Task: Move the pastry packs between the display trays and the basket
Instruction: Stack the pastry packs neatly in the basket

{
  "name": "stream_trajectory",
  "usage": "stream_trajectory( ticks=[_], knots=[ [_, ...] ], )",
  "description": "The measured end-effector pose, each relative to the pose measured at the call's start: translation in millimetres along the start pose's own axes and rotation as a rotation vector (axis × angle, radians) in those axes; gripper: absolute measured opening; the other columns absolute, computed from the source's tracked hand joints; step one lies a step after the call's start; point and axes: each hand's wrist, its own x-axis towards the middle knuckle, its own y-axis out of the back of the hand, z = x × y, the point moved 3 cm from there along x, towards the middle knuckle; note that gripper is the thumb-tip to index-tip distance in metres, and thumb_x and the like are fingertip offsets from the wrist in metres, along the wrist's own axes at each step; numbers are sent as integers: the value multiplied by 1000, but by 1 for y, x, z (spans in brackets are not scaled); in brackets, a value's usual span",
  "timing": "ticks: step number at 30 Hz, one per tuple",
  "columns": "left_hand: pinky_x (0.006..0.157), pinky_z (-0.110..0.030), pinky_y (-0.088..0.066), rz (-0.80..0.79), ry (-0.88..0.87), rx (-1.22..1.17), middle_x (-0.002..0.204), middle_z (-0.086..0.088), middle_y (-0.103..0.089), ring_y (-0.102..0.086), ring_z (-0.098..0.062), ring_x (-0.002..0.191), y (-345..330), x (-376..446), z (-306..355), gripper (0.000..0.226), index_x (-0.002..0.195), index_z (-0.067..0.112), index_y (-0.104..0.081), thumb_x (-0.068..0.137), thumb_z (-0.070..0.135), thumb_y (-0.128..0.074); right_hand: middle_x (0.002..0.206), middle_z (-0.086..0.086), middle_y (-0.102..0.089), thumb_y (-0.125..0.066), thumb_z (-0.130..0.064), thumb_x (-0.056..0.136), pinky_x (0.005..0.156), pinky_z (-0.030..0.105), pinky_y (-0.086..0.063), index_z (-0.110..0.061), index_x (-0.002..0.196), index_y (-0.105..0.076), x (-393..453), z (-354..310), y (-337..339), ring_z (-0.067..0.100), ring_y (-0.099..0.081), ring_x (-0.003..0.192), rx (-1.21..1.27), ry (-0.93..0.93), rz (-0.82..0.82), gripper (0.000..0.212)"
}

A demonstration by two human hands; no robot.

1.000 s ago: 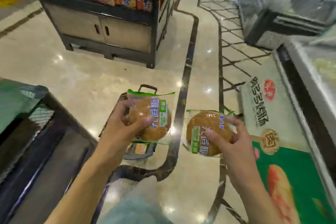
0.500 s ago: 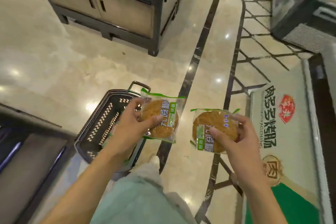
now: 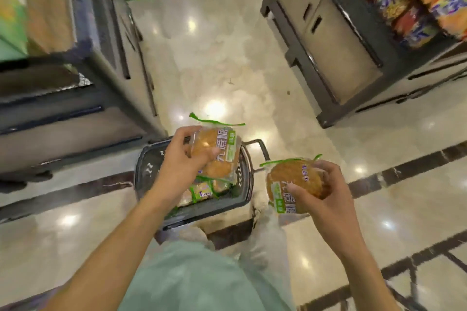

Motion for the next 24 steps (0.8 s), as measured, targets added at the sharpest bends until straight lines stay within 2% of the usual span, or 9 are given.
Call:
stream_trajectory(
  ticks=[1, 3, 6, 9, 13, 17, 19, 21, 24],
  knots=[
    [70, -31, -61, 61, 14, -11, 110, -4, -73, -72, -20, 97, -7, 5, -6, 47, 120, 28, -56, 83, 14, -81, 100, -5, -72, -86, -16, 76, 65, 44, -63, -36, 113, -56, 27, 5, 3, 15, -73, 86, -40, 10, -78, 52],
    [67, -20, -54, 144, 35, -9, 110, -4, -72, -71, -16, 94, -22, 18, -17, 48, 119, 29, -55, 83, 14, -82, 97, -7, -72, -87, -18, 76, 67, 38, -62, -43, 110, -54, 75, 11, 4, 12, -72, 85, -140, 51, -216, 53],
    [67, -19, -54, 226, 91, -7, 108, -5, -72, -70, -15, 93, -31, 33, -39, 47, 120, 26, -53, 84, 10, -80, 99, -13, -70, -87, -25, 77, 76, 27, -56, -44, 109, -50, 134, 22, -9, 3, -69, 85, -356, 114, -419, 53],
    [66, -19, -55, 346, 159, -8, 103, 2, -72, -71, -6, 85, -24, 41, -68, 49, 125, 19, -50, 86, 8, -78, 105, -6, -68, -86, -31, 77, 84, 41, -54, -40, 121, -51, 180, 43, -43, 20, -68, 94, -561, 143, -593, 58],
    [59, -18, -55, 527, 210, -58, 96, 5, -71, -70, -2, 78, 0, 57, -142, 48, 121, 16, -48, 85, -1, -76, 114, -3, -68, -84, -36, 80, 82, 37, -49, -29, 131, -50, 232, 93, -128, 26, -64, 103, -830, 237, -890, 61],
    [66, -23, -58, 599, 295, -74, 105, 7, -73, -72, -7, 92, 31, 91, -239, 49, 123, 19, -51, 84, 5, -78, 125, 3, -66, -79, -38, 85, 75, 36, -43, -24, 133, -45, 286, 176, -241, 32, -62, 109, -1066, 369, -1068, 61],
    [67, -24, -58, 609, 331, -63, 109, 5, -72, -72, -9, 93, 43, 112, -291, 47, 119, 23, -51, 85, 7, -78, 125, 9, -66, -77, -34, 86, 79, 38, -47, -23, 132, -45, 311, 230, -297, 34, -62, 108, -1159, 361, -1119, 57],
    [66, -23, -57, 611, 336, -36, 100, 9, -74, -72, -5, 87, 53, 134, -342, 44, 114, 27, -50, 86, 7, -78, 126, 10, -65, -78, -29, 86, 83, 35, -46, -21, 133, -47, 335, 288, -346, 34, -61, 111, -1206, 288, -1151, 57],
    [67, -21, -57, 560, 326, -4, 95, 17, -75, -72, -3, 88, 62, 170, -410, 44, 121, 17, -49, 88, 7, -76, 132, 8, -62, -81, -37, 83, 97, 37, -49, -22, 140, -43, 367, 375, -401, 33, -60, 118, -1293, 224, -1154, 70]
  ],
)
